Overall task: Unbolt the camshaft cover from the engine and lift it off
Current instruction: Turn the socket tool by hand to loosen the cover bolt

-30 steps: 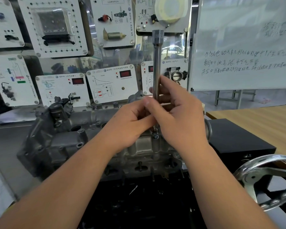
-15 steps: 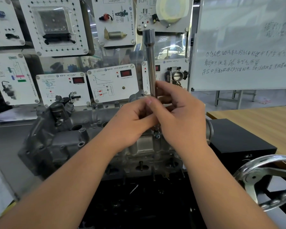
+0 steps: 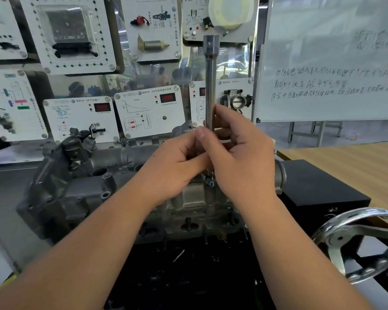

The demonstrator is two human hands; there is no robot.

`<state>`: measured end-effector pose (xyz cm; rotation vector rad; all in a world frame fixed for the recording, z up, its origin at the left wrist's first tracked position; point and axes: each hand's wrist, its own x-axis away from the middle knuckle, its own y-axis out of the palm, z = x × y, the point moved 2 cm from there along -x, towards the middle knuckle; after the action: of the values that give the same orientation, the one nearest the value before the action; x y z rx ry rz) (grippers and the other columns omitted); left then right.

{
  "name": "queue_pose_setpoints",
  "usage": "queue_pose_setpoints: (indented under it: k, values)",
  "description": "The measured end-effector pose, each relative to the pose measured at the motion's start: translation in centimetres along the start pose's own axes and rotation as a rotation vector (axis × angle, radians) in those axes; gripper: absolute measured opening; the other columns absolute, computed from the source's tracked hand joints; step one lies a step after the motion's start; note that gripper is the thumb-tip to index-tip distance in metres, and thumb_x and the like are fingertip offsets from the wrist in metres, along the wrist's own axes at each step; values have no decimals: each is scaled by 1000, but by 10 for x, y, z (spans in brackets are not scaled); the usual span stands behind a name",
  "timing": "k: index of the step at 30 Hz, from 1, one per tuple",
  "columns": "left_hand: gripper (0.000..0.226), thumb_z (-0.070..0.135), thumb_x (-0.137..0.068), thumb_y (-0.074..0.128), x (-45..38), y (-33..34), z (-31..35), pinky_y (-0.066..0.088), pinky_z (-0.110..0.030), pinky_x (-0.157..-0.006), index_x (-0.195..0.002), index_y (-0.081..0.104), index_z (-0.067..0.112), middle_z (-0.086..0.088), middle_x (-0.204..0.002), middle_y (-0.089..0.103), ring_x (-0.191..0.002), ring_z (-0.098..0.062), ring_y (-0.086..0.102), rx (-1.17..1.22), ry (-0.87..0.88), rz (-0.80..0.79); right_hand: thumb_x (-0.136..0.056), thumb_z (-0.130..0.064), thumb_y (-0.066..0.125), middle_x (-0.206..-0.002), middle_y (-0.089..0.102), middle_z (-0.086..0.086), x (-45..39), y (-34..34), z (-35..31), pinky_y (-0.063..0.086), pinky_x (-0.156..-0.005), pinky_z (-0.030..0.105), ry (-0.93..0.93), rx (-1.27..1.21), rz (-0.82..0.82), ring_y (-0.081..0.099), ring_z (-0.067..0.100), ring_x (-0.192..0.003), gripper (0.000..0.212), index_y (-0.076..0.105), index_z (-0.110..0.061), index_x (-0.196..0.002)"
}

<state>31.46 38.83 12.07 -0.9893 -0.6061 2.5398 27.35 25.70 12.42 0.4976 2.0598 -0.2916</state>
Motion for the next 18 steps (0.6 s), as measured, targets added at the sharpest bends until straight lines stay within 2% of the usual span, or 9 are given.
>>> queue_pose_setpoints:
  k: [2,3,5,8,10,13,15,16,18]
  values:
    - [33,53,-84,65,0,0,-1,57,-56,-93,-103,70,27,-6,-102,77,-99,-30,72,43,0,13,-92,-23,67,-100,71,-17,1,0,0,54,-83,19,-2,-4,-7,66,-1,-96,35,69,-20,-126]
    - [35,53,-85,64,1,-1,-2,58,-52,-93,-105,70,25,-6,-103,77,-100,-29,73,56,-5,7,-93,-22,65,-100,73,-16,2,1,0,54,-82,17,-2,-12,-23,67,-1,-95,35,68,-19,-128]
    - [31,53,-88,60,1,-2,-3,58,-43,-92,-104,73,30,0,-104,78,-99,-21,74,79,-25,-12,-96,-22,61,-98,72,-16,3,1,0,52,-79,12,-13,-9,-45,68,-1,-90,41,62,-18,-137]
    - [24,56,-89,57,2,-3,-1,55,-37,-88,-99,76,43,8,-101,78,-97,-11,74,75,-35,-46,-99,-23,58,-90,67,-30,2,1,0,55,-77,17,-16,-3,-59,68,6,-83,49,50,-22,-146]
    - [28,57,-87,59,1,-1,-1,56,-44,-92,-102,76,41,7,-102,79,-100,-14,74,65,-32,-43,-98,-25,61,-92,65,-34,1,0,0,57,-76,22,6,-31,-50,69,2,-84,46,52,-28,-143]
    - [31,53,-81,65,-2,1,-1,59,-47,-90,-97,73,28,-1,-96,78,-95,-21,74,72,-10,-23,-94,-26,67,-97,70,-24,-1,-4,0,59,-77,30,5,-51,-15,68,1,-88,34,60,-37,-125]
    - [26,49,-79,69,-2,2,-2,58,-44,-79,-87,70,25,-5,-87,74,-83,-18,70,68,-7,-4,-95,-26,63,-94,72,-14,-2,-5,1,57,-74,29,4,-39,-29,66,5,-82,23,68,-27,-117]
    - [21,47,-81,70,-2,1,-2,59,-41,-77,-86,71,27,-4,-86,74,-83,-15,70,79,-7,-5,-96,-25,61,-94,74,-12,-1,-4,2,56,-73,25,18,-44,-43,66,3,-81,29,69,-21,-124]
    - [16,48,-86,66,0,0,-2,59,-36,-88,-93,76,37,5,-95,78,-95,-12,73,112,-17,-28,-98,-24,58,-102,74,-14,0,-3,2,55,-80,19,36,-75,-66,68,-2,-92,40,63,-18,-137]
